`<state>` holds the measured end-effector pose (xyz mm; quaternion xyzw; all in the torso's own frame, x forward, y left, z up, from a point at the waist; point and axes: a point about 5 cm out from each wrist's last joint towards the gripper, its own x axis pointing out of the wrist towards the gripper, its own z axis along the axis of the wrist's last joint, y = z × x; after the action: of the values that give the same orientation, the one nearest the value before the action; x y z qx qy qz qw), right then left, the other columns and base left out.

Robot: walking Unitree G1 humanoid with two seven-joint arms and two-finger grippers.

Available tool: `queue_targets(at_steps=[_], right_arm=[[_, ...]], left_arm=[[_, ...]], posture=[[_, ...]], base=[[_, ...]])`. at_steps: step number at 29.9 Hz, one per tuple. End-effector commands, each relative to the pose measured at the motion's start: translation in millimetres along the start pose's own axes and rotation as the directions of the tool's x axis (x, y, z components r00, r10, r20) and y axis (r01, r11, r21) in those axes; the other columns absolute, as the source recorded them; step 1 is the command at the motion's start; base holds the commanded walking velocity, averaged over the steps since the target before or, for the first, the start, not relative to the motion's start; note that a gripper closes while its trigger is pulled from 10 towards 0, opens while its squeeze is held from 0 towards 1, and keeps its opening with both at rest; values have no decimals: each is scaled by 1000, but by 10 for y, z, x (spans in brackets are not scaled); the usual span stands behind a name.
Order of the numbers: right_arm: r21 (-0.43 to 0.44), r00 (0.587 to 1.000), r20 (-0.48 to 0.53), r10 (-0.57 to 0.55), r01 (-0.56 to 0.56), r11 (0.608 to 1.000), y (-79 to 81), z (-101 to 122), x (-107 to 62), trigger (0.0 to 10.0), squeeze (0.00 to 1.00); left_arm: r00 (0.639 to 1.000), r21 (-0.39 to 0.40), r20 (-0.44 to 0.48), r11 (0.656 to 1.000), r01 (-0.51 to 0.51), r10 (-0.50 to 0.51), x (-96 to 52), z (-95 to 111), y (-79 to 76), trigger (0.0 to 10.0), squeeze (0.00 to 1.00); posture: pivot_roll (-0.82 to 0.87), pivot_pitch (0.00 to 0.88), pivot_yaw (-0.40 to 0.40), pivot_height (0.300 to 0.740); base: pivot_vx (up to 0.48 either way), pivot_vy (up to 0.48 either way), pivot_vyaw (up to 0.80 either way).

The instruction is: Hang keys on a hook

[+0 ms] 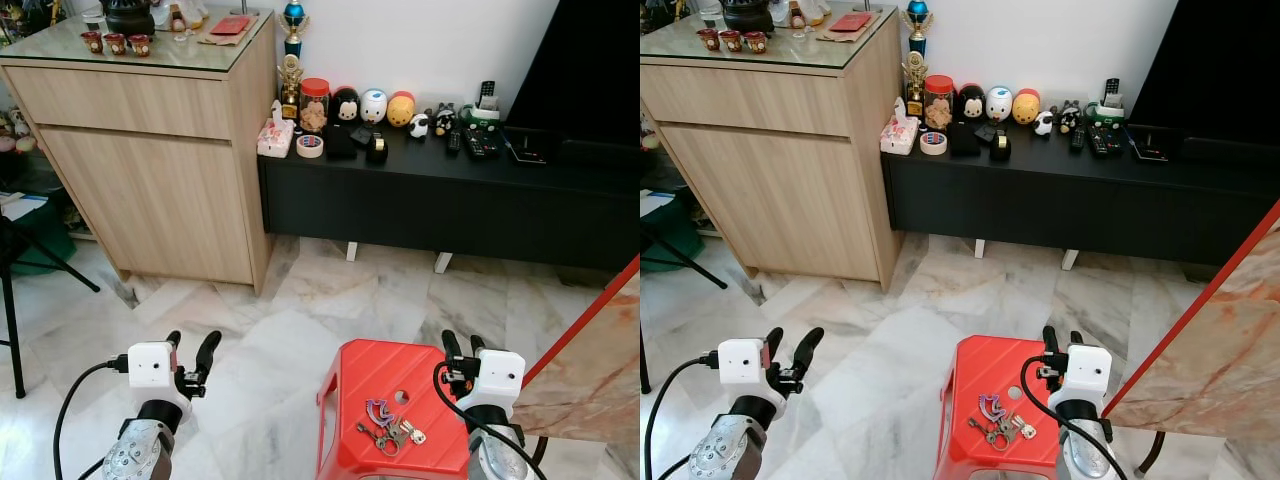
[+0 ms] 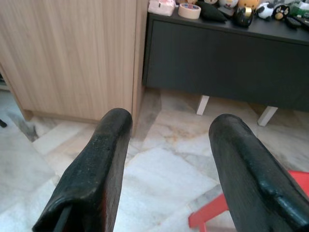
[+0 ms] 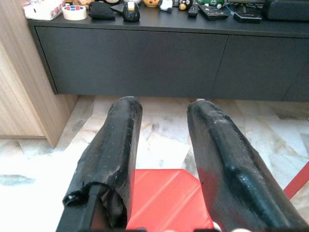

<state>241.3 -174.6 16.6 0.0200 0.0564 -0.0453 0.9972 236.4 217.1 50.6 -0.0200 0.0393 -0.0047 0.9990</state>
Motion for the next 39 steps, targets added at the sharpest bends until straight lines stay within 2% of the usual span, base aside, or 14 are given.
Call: queue_targets(at_steps=[1, 6, 17, 28, 39], right_arm=[[5, 1000, 4, -7, 7, 1000, 5, 25, 13, 10000, 0], [15, 1000, 1, -4, 4, 1000, 47, 22, 14, 10000, 0], [24, 1000, -17, -12, 12, 1000, 30, 28, 42, 10000, 0], [31, 999, -29, 14, -13, 999, 88, 21, 50, 10000, 0], [29, 1000, -19, 17, -17, 999, 71, 33, 53, 10000, 0]], left_arm=[[1000, -11, 8, 1000, 4, -4, 27, 33, -21, 10000, 0], [1000, -10, 0, 1000, 14, -14, 29, 30, -17, 10000, 0], [1000, -3, -11, 1000, 14, -14, 50, 33, 11, 10000, 0], [1000, -10, -8, 1000, 15, -15, 58, 41, -11, 10000, 0], [1000, -7, -12, 1000, 17, -17, 66, 36, -39, 10000, 0]], posture=[[9, 0, -52, 740], [13, 0, -49, 740], [14, 0, -53, 740], [19, 0, -58, 675], [22, 3, -60, 675]], base=[[0, 0, 0], [0, 0, 0], [0, 0, 0], [0, 0, 0], [0, 0, 0]])
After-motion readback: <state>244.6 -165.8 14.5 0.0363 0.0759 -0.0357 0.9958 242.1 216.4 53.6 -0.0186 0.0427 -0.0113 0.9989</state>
